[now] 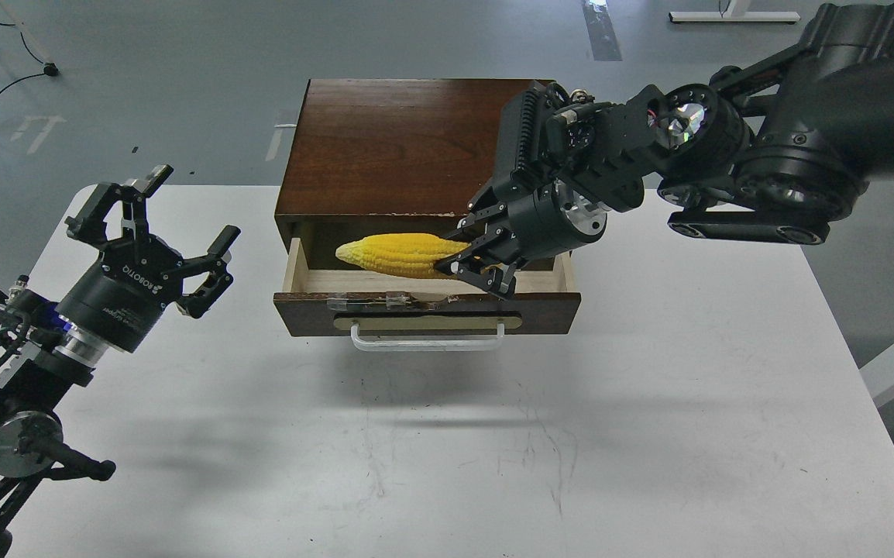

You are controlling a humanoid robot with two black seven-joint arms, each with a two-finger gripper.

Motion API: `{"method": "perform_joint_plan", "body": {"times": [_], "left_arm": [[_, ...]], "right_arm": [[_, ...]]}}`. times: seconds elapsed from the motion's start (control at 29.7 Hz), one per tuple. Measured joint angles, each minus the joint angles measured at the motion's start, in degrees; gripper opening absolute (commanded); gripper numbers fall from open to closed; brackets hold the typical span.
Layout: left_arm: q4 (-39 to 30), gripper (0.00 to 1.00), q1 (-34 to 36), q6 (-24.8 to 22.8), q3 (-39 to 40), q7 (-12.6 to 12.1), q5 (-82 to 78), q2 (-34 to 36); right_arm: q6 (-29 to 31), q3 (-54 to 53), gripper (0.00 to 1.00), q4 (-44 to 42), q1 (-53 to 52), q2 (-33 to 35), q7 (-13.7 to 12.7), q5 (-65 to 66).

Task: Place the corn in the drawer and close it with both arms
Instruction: 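Carry the corn over the open drawer and lower it inside, then release the corn and withdraw the right gripper up and away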

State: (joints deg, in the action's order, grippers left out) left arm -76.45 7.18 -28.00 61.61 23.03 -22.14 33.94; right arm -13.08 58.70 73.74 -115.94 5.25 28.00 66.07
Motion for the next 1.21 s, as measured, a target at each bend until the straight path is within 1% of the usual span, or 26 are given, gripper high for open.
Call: {"method": "perform_joint_plan", "body": {"times": [0.24, 0.37, 0.51, 0.61, 0.67, 0.81, 0.91, 0.98, 1.08, 1.21], "left_arm": [[0.0, 1.00, 0.0, 0.0, 0.0, 0.0, 0.0, -0.1], [0.0, 1.00, 0.0, 0.0, 0.0, 0.0, 0.0, -0.1], [0.0, 1.00, 0.0, 0.0, 0.1, 0.0, 0.0, -0.1], [0.1, 1.00, 0.0, 0.0, 0.1, 0.0, 0.0, 0.0], [0.1, 1.00, 0.0, 0.0, 0.1, 0.1, 0.0, 0.2], [0.4, 1.00, 0.1, 0.0, 0.3, 1.2, 0.0, 0.5], [1.2, 1.00, 0.1, 0.0, 1.3, 3.9, 0.3, 1.1], [2.0, 1.00, 0.4, 0.0, 1.7, 4.7, 0.3, 1.4], [3.0, 1.00, 1.4, 0.0, 2.0, 4.9, 0.3, 2.1], [2.3, 1.00, 4.3, 0.0, 2.1, 5.0, -1.2, 3.9]], "right_arm": [[-0.1, -0.3, 0.96, 0.0, -0.6, 1.6, 0.0, -0.3], [-0.2, -1.9, 0.96, 0.2, -2.1, 5.3, 0.0, -1.0], [-0.1, -6.0, 0.98, 0.8, -2.6, 12.3, 0.0, -6.1], [0.2, -9.7, 0.98, 1.6, -1.9, 19.4, 0.0, -12.6], [0.3, -12.8, 1.00, 3.1, 0.6, 25.5, 0.0, -18.0], [0.4, -22.8, 1.00, 6.3, 10.4, 36.0, 0.0, -26.6], [0.4, -36.4, 1.00, 8.0, 25.3, 44.2, 0.0, -31.6], [0.5, -45.1, 1.00, 8.1, 35.0, 46.7, 0.0, -34.5], [0.6, -56.1, 1.00, 7.8, 49.0, 48.0, 0.0, -40.4], [1.3, -64.8, 1.00, 7.5, 62.2, 47.9, 0.0, -51.5]]}}
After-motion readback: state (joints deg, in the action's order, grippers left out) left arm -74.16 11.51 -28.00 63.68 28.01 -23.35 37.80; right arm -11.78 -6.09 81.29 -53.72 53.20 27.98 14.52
